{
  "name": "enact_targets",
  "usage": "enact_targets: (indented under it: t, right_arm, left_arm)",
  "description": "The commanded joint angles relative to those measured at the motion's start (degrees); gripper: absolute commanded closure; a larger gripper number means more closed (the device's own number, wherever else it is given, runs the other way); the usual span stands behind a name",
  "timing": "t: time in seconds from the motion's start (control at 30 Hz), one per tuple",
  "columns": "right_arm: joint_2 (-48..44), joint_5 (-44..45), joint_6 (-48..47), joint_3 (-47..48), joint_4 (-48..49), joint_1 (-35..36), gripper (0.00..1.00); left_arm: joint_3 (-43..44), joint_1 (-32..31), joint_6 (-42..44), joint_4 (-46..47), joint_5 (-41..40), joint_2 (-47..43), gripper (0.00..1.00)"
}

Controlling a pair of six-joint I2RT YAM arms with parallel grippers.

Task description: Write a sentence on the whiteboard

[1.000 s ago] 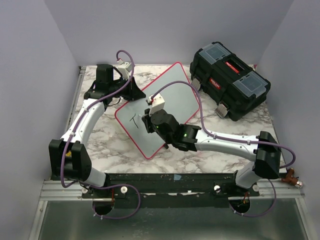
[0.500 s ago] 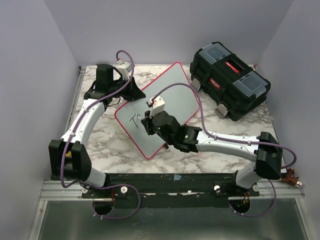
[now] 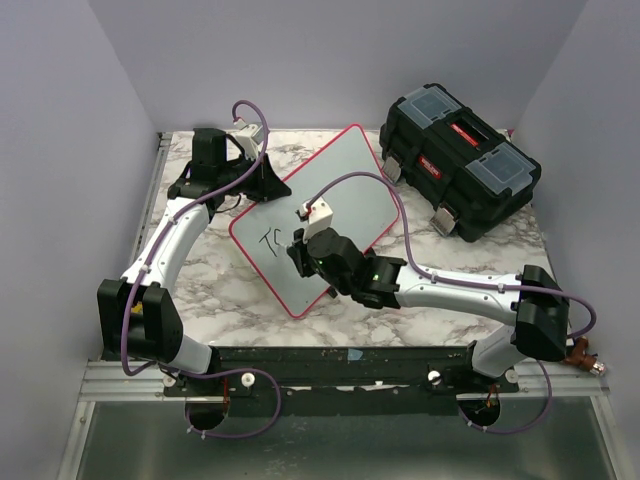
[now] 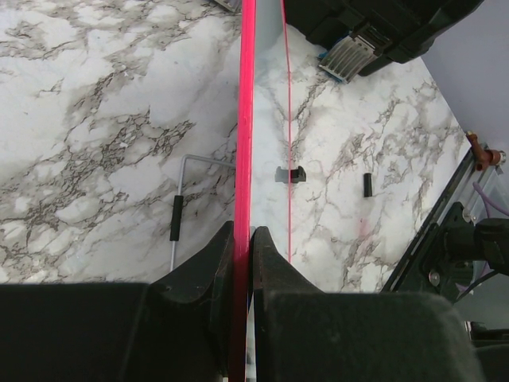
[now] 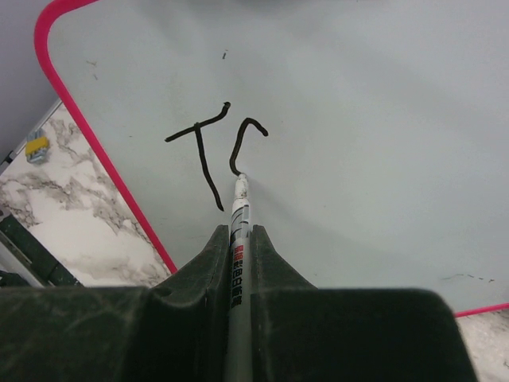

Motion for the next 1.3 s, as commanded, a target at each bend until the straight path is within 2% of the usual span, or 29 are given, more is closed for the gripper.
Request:
enact_targets:
  t: [0.0,0.17,0.43,0.83,1.27]
  right_arm:
    - [0.51,4.85,0.73,-0.75,-3.84,-0.3,0.99]
    - [1.03,8.34,-0.04,0.87,-4.42,-0.33,0.99]
    - [2.59,8.45,-2.7,4.46,-3.99,-0.29,0.99]
    - [4.43,4.65,-3.65,8.36,-2.95,-0.28,0.99]
    - [2.21,0.83,-2.65,6.47,-1.43,-0.29,0.99]
  left_arm:
    - [-0.73,-1.07,4.34,1.59,-2.51,-1.47,1.0]
    - [-1.03,-1.16,4.37,1.63,-2.49,-1.56,1.0]
    - [-0.8,-1.25,4.54,1.39,-2.49,-1.28,1.0]
    - [-0.62,-1.34,4.59,1.22,-2.47,-1.13,1.0]
    - [-0.59,-1.34,4.6,1.07,-2.46,-1.11,1.0]
